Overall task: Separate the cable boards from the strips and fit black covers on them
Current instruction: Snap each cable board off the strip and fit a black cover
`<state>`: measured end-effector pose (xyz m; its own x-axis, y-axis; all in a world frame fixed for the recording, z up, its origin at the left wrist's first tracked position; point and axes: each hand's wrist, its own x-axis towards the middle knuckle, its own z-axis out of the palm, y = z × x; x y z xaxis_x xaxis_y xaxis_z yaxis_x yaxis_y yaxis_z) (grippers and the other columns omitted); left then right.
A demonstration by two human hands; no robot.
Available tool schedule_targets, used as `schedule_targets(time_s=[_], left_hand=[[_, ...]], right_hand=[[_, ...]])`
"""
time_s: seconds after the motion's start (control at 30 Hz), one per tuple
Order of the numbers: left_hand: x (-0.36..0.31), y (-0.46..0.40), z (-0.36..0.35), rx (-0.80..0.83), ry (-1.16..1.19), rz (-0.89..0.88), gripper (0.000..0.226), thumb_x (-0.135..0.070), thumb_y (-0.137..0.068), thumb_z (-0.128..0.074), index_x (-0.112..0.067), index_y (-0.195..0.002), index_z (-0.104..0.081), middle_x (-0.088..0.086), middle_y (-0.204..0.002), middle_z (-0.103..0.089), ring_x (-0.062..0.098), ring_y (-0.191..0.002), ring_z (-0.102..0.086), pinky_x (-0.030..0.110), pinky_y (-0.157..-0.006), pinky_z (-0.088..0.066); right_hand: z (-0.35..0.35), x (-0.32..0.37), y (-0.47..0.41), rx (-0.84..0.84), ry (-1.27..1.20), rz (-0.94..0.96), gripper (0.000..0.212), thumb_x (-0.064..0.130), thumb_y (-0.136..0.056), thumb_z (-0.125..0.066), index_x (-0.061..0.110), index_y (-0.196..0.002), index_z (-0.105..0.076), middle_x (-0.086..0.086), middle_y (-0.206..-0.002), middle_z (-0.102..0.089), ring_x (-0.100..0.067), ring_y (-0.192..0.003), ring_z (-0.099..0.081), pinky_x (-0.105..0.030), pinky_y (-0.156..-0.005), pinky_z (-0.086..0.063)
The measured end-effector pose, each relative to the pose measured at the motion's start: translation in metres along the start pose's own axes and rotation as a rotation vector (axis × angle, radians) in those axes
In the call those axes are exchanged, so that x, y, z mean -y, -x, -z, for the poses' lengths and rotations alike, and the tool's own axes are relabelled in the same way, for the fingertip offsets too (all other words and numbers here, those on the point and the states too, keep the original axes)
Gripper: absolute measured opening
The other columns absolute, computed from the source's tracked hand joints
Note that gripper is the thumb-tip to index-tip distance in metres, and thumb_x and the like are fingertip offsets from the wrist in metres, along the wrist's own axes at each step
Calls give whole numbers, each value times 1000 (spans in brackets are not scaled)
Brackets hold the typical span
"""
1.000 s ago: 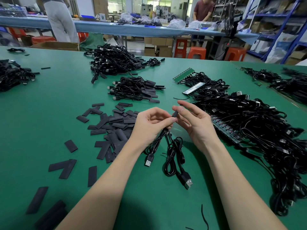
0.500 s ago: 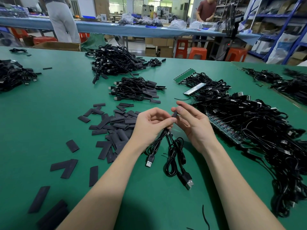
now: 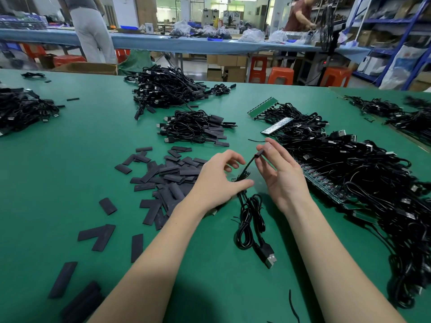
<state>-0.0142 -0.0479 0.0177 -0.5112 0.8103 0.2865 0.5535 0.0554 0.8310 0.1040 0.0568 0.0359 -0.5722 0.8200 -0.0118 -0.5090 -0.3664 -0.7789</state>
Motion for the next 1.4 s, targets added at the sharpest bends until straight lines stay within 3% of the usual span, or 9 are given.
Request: schedule_targets(time_s=[0.13, 0.37, 0.47, 0.57, 0.8, 0.97, 1.13, 1.23, 1.4], left_hand=[[-2, -1, 0, -3, -13, 27, 26, -20, -81, -81, -26, -97, -62, -9, -82, -65, -1, -59, -52, 10, -66, -44], [-9, -27, 15, -120, -117, -73, 20, -17, -81, -82, -20, -89, -63, -11, -76, -63, -3, -58, -51, 6, -64, -42], [-12, -55, 37, -77, -282, -136, 19, -17, -82, -81, -19, -91, -65, -7, -80, -64, -1, -67, -55, 7, -69, -41], [-5, -87, 63, -61, -473, -142, 18, -17, -84, -79, -19, -95, -66, -4, -89, -64, 14, -82, -59, 21, -80, -45], [34, -131, 96, 11, -825, -104, 17, -10, -89, -72, -8, -105, -67, 12, -111, -61, 30, -103, -57, 39, -92, -49], [49, -134, 101, -64, -1045, -108, 13, -12, -91, -68, -15, -103, -74, 12, -117, -56, 34, -114, -48, 41, -86, -44], [59, -126, 90, -39, -817, 33, 26, -9, -95, -58, -8, -121, -55, 15, -110, -62, 36, -102, -58, 42, -84, -50], [63, -113, 82, -144, -700, 52, 24, -14, -93, -61, -10, -113, -50, 11, -103, -59, 31, -96, -55, 43, -81, -51], [68, -93, 64, -210, -756, 92, 16, -27, -92, -63, -14, -100, -55, 6, -109, -50, 26, -108, -45, 37, -82, -44]], right_hand=[[3, -1, -3, -54, -6, 43, 21, 8, -94, -68, 8, -115, -68, -6, -89, -74, -12, -78, -69, -20, -75, -59], [8, -8, -12, -158, 170, 41, 26, 35, -102, -58, 17, -120, -57, -15, -106, -75, -20, -78, -71, -30, -75, -62], [8, -12, -14, -150, 268, 46, 31, 32, -103, -57, 10, -125, -57, -13, -99, -76, -17, -72, -70, -25, -68, -60], [9, -14, -15, -139, 313, 52, 33, 28, -103, -58, 6, -127, -59, -10, -89, -76, -14, -69, -69, -23, -66, -59], [11, -19, -17, -128, 389, 80, 25, 25, -101, -60, 6, -116, -65, -6, -77, -74, -15, -67, -68, -24, -66, -59], [13, -22, -19, -123, 431, 94, 21, 26, -100, -61, 10, -111, -68, -5, -74, -74, -15, -67, -68, -23, -63, -57], [15, -23, -20, -110, 463, 102, 18, 24, -99, -62, 10, -106, -69, -5, -72, -73, -15, -65, -68, -22, -61, -56], [14, -23, -19, -109, 470, 107, 17, 23, -99, -61, 9, -105, -69, -4, -71, -73, -14, -64, -67, -22, -61, -56], [11, -21, -15, -107, 477, 110, 18, 21, -100, -60, 6, -106, -68, -2, -66, -72, -11, -59, -65, -22, -61, -58]])
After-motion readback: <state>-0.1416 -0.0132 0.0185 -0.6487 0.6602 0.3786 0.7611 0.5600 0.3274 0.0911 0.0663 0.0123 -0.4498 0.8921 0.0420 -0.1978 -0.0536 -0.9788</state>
